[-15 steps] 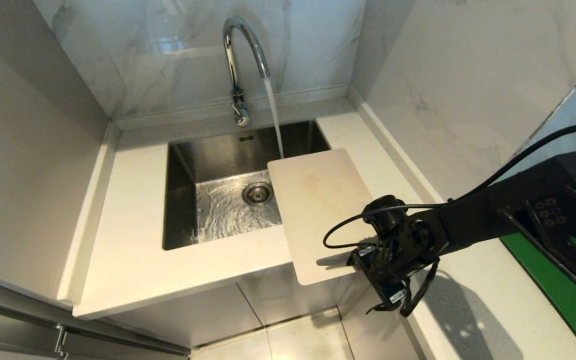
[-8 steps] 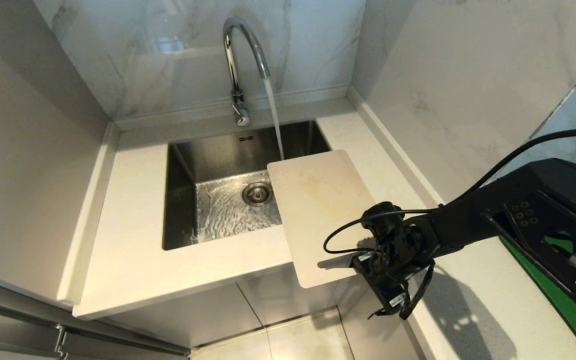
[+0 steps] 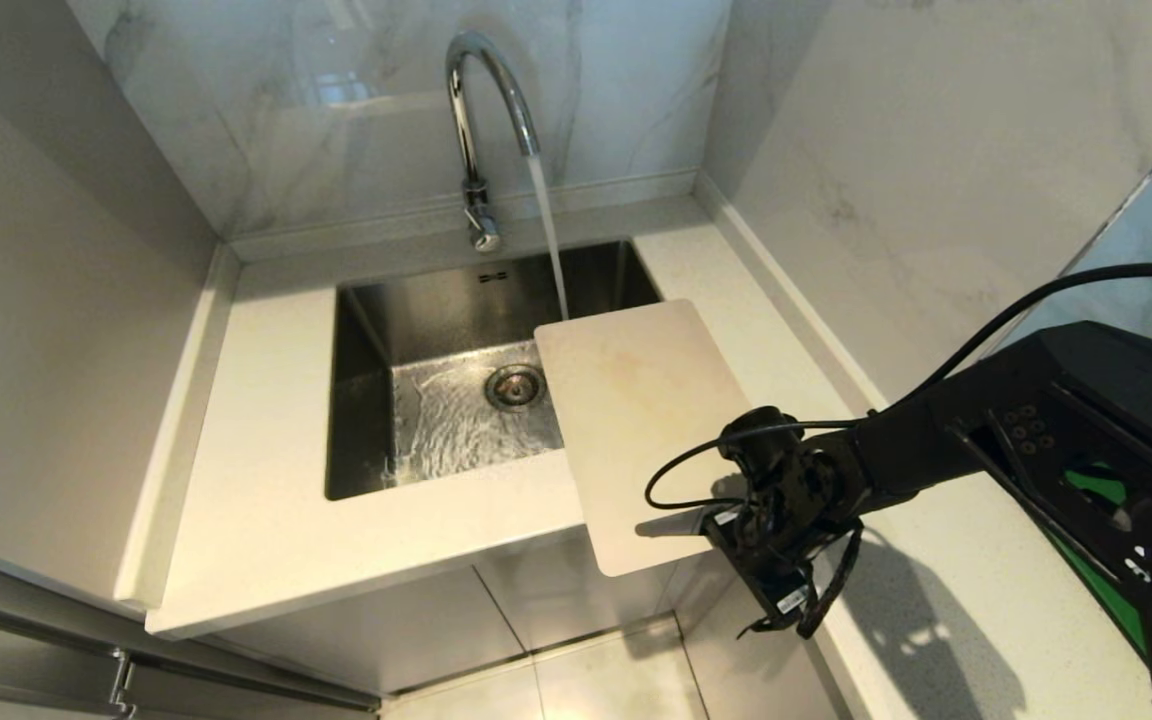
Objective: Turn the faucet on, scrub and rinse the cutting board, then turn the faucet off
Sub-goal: Pick up the cutting board
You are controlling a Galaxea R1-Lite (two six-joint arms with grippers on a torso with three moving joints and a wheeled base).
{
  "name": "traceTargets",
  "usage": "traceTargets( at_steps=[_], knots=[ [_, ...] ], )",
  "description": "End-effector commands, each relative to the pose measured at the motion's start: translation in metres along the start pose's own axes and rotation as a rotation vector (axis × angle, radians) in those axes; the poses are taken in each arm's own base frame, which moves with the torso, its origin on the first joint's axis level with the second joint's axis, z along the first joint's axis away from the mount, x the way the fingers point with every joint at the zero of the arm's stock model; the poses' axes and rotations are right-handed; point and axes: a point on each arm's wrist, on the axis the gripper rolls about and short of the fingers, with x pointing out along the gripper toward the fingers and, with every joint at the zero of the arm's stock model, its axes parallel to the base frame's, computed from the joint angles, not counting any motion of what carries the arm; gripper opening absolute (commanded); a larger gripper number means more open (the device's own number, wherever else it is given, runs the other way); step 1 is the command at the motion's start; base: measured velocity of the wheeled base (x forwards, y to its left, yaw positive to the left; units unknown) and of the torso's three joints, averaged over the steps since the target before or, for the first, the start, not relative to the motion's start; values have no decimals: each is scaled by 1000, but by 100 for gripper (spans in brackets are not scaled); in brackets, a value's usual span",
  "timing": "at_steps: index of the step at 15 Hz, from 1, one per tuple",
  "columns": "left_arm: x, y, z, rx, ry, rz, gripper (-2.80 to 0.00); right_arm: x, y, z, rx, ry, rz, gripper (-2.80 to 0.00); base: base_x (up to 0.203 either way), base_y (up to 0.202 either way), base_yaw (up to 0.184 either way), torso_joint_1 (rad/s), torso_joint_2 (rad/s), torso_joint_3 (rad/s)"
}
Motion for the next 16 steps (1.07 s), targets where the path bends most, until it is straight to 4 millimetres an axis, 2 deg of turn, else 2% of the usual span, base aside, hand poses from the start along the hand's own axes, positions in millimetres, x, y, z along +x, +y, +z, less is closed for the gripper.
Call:
traceTargets(
  at_steps=[1,4,5,16],
  knots=[
    [0,0,0,0,-1,0,-280,0,-1,0,5,2,-4,0,0,0,0,0,0,0],
    [0,0,0,0,-1,2,-280,2,1,0,5,2,-3,0,0,0,0,0,0,0],
    [0,0,0,0,-1,1,-280,3,1,0,4,2,-4,-280,0,0,0,0,0,0],
    [0,0,0,0,0,1,-280,2,2,0,0,7,-1,-280,0,0,0,0,0,0]
  ],
)
